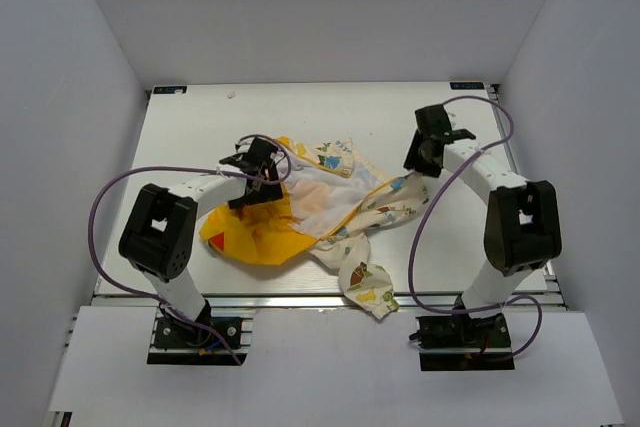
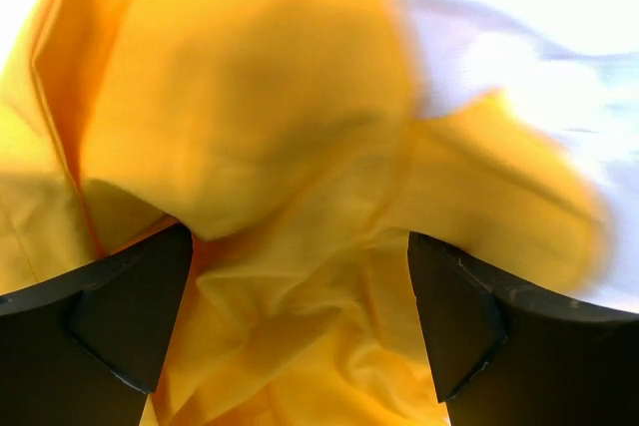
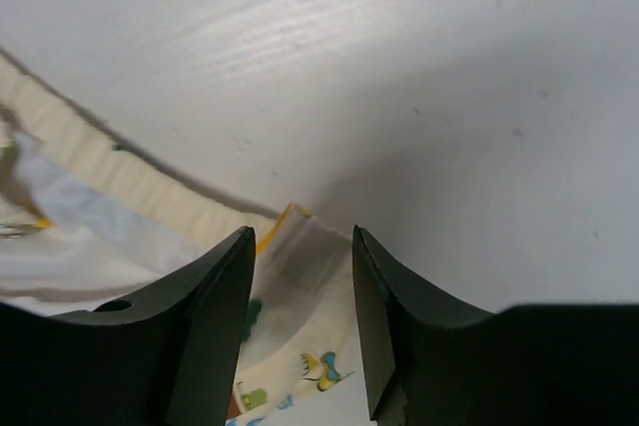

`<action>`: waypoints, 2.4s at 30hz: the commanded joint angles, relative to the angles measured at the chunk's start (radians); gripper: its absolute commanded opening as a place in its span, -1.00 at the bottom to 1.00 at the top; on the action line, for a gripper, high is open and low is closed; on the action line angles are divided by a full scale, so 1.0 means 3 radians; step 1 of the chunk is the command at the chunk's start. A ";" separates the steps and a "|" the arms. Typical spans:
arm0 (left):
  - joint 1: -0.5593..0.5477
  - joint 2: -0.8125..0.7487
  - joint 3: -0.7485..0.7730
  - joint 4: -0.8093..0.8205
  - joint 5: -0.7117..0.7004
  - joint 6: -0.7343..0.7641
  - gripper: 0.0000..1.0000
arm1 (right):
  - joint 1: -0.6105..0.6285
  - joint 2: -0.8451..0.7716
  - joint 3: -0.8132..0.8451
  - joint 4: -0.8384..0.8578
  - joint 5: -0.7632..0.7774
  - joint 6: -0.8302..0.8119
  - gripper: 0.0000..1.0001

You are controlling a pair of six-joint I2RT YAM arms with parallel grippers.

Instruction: Zip up the jacket

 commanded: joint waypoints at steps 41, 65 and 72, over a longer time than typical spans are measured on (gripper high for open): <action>-0.0375 -0.0590 -0.0098 -0.0111 0.0360 -0.0219 0.96 | 0.0711 -0.0164 -0.0789 0.0644 -0.0486 -0.0294 0.79; -0.0081 0.2529 0.3217 -0.0080 0.1299 0.0998 0.96 | 0.2470 -0.0251 -0.1200 0.0628 -0.1778 -0.0150 0.74; -0.0107 0.2536 0.3738 0.0042 0.1715 0.1152 0.96 | 0.2470 0.0015 -0.0243 0.0409 -0.1504 -0.0426 0.76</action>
